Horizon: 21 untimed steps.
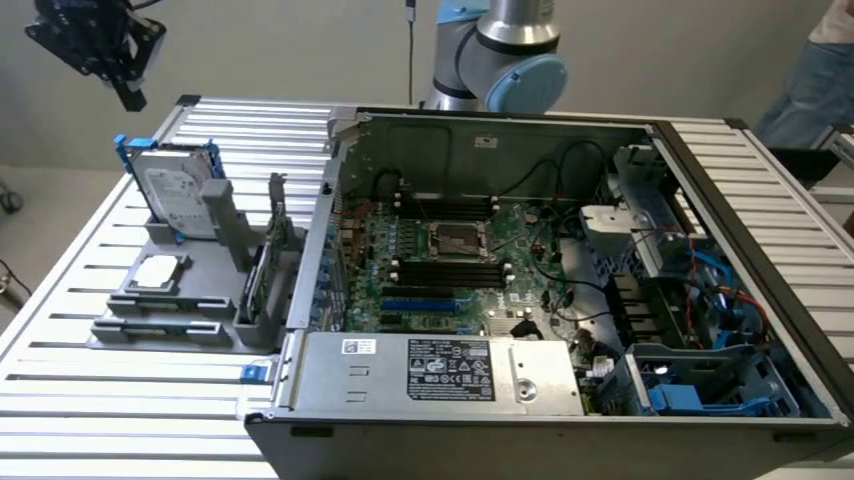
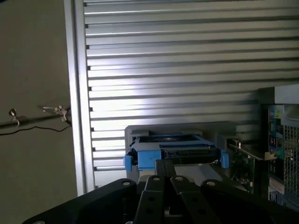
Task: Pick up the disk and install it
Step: 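Pick up the disk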
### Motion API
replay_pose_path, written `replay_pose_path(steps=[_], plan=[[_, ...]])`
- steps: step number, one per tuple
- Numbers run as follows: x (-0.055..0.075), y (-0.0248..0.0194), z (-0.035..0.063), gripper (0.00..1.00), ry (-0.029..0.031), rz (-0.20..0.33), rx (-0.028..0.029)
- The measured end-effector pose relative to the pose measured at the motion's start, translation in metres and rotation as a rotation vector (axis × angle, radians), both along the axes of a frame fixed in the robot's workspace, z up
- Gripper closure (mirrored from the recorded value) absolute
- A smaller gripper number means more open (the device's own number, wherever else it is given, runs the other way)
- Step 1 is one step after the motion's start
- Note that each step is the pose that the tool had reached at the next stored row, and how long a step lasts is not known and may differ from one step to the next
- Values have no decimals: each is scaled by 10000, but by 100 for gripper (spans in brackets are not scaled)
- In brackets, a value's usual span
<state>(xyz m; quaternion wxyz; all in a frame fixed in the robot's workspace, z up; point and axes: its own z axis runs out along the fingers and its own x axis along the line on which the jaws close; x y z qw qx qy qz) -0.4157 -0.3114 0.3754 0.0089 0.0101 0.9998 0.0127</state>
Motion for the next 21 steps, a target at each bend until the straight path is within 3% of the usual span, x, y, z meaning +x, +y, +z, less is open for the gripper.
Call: replay_pose_path(steps=[21], plan=[[0,0,-9,89,-1,3810,0]])
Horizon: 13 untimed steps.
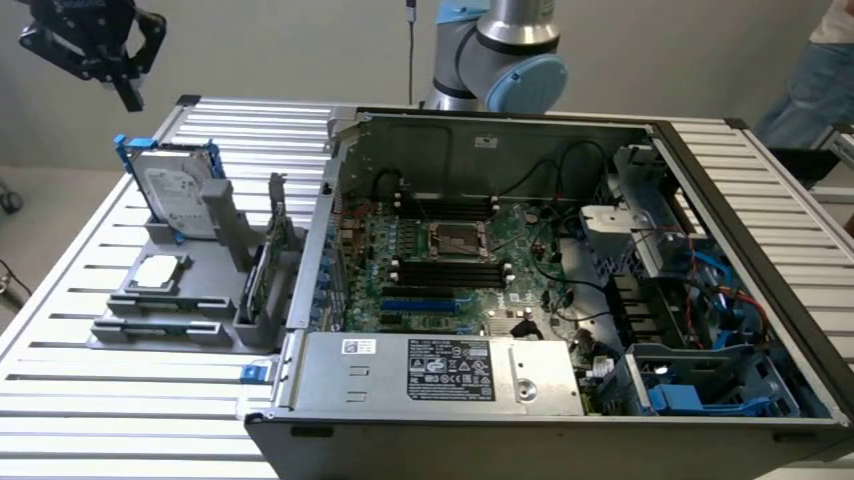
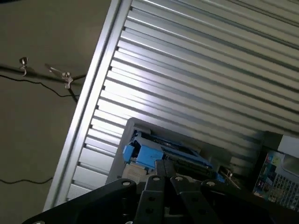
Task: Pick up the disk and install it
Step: 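Pick up the disk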
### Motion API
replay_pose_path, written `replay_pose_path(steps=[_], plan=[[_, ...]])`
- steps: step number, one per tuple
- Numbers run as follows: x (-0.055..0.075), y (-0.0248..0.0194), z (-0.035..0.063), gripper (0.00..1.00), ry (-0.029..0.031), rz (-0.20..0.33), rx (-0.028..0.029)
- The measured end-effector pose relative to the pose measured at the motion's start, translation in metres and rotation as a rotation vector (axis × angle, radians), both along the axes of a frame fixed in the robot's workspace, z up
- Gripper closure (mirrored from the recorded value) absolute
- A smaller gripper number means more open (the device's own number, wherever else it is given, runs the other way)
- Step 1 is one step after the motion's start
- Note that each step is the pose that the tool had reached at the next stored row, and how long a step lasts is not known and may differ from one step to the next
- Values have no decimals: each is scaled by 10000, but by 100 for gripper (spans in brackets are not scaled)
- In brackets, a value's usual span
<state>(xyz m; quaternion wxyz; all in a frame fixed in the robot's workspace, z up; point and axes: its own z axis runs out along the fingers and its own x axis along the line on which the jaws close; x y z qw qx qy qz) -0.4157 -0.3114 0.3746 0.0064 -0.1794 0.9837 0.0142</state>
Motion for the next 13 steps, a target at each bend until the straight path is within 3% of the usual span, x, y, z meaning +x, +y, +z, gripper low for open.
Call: replay_pose_path(steps=[13], plan=[[0,0,-28,89,0,2371,0]])
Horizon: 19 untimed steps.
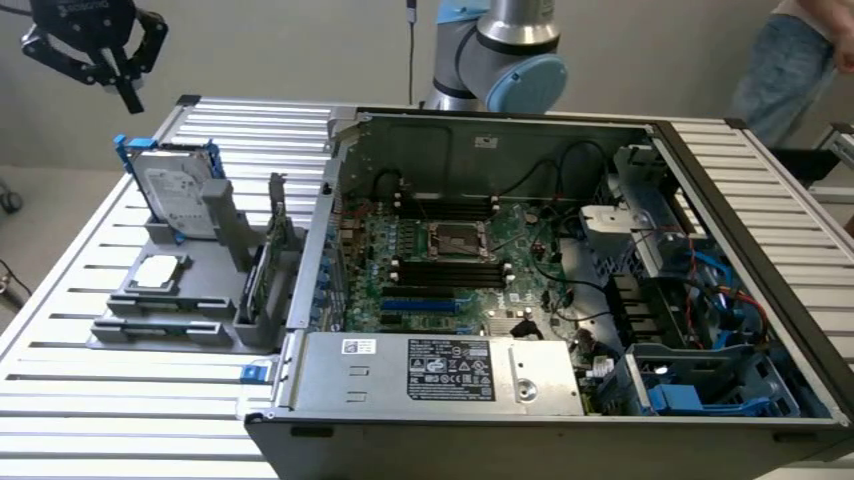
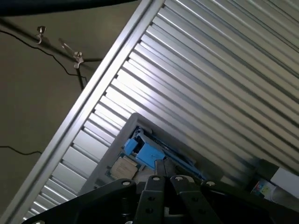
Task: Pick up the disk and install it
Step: 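Pick up the disk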
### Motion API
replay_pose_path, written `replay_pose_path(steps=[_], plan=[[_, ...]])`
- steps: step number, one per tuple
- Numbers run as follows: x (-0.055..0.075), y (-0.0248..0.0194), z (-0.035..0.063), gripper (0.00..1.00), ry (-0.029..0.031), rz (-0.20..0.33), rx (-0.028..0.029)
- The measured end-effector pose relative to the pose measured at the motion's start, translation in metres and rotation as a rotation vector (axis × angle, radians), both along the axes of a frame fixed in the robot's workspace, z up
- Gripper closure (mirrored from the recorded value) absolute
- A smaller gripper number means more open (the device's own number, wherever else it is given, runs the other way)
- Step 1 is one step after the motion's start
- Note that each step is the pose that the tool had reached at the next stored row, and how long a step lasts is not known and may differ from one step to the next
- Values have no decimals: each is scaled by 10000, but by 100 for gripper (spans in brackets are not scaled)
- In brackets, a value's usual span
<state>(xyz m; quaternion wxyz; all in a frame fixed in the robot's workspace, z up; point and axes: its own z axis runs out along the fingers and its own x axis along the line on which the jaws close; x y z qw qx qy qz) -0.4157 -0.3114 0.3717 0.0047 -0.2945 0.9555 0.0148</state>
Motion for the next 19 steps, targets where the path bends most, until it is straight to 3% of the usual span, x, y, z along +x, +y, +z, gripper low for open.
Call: replay_pose_path(steps=[19], plan=[[0,0,-73,89,1,3461,0]])
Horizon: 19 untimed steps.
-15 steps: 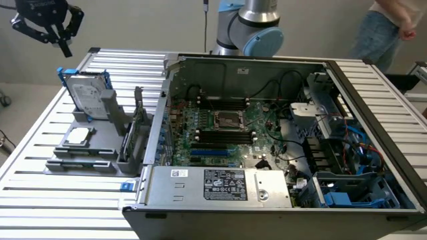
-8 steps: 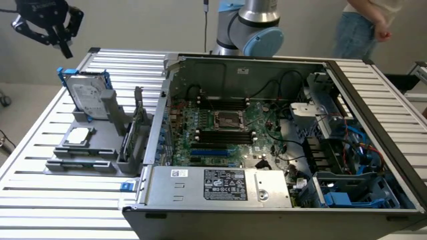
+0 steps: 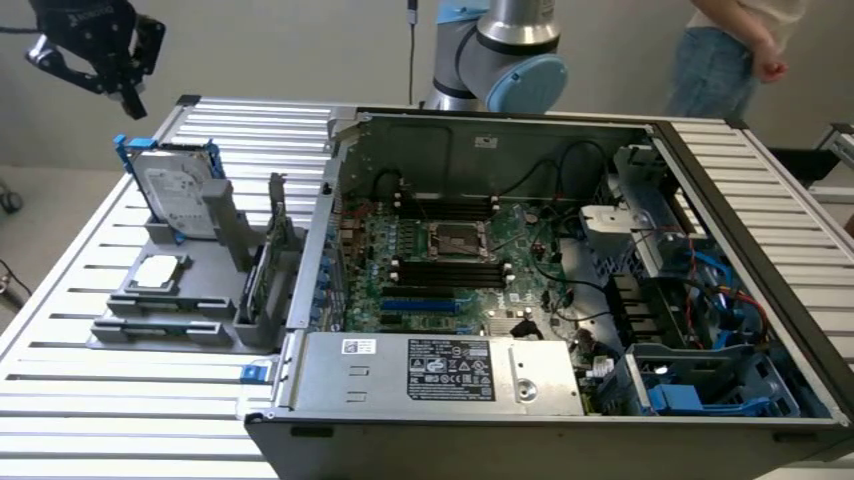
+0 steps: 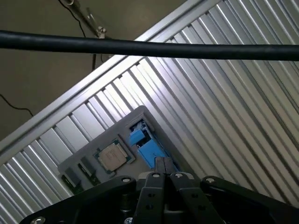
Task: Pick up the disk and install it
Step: 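Pick up the disk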
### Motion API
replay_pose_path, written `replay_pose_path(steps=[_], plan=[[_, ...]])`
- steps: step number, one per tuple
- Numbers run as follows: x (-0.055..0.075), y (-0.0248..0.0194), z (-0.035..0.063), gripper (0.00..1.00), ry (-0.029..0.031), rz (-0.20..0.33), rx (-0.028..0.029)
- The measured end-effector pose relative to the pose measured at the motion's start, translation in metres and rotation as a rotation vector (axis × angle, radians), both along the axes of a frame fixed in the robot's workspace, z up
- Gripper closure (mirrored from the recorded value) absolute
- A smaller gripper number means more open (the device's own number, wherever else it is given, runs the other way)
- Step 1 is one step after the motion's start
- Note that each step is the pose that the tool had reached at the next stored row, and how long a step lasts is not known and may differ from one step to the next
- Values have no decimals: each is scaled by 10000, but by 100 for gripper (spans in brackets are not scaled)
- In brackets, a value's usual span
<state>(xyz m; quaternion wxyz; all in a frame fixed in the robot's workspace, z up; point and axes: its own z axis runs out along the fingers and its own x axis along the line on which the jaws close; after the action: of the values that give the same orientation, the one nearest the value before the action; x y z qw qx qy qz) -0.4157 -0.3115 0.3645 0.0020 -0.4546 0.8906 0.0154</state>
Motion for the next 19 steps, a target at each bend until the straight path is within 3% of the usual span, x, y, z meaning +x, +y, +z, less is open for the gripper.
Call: replay_pose_path(steps=[12,19], plan=[[0,0,-25,89,5,2170,-2],[-2,0,-33,89,21,3394,-75]])
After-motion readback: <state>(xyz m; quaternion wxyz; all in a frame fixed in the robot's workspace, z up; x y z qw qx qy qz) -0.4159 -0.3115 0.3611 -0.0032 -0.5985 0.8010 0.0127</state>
